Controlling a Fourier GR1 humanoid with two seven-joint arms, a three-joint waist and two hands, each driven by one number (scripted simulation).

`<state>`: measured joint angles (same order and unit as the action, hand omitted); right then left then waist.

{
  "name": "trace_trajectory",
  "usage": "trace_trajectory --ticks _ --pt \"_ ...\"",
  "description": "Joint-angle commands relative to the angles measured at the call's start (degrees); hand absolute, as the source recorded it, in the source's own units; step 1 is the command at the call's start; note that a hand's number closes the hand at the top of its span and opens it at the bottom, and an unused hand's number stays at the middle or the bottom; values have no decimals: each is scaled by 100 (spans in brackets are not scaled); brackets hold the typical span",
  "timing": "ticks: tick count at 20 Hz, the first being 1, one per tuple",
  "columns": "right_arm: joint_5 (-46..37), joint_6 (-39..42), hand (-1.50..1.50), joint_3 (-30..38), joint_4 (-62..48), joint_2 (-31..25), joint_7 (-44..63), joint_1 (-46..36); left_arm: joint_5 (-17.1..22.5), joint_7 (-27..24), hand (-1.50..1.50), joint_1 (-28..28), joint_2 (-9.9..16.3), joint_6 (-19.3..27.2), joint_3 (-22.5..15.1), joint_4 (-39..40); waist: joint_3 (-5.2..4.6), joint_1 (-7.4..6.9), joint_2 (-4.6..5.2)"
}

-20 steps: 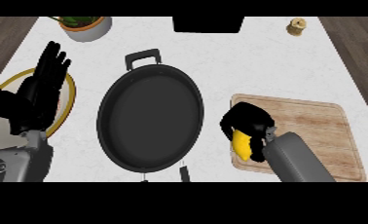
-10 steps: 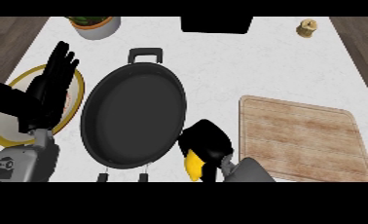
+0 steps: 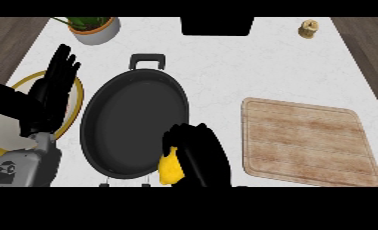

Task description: Pick the lemon from the cutting board and place it in the pot

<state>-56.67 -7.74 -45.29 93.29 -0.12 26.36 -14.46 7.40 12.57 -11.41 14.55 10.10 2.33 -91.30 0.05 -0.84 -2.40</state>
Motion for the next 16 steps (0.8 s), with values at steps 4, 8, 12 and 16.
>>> trace_trajectory --ticks 4,8,12,16 --pt "-866 -1303 150 -790 822 11 2060 -364 -26 -43 0 -70 53 11 63 43 -35 85 13" --pt "-1477 -1648 150 -1265 852 12 3401 -548 -18 -73 0 -102 39 10 78 64 -34 70 91" --pt "-1730 -1826 150 -1547 911 11 4473 -1033 -66 -45 0 -157 -30 25 -30 19 -25 -48 144" --pt "-1771 -1816 150 -1491 795 10 5006 -1391 34 43 0 -335 87 -44 106 42 -21 -101 193"
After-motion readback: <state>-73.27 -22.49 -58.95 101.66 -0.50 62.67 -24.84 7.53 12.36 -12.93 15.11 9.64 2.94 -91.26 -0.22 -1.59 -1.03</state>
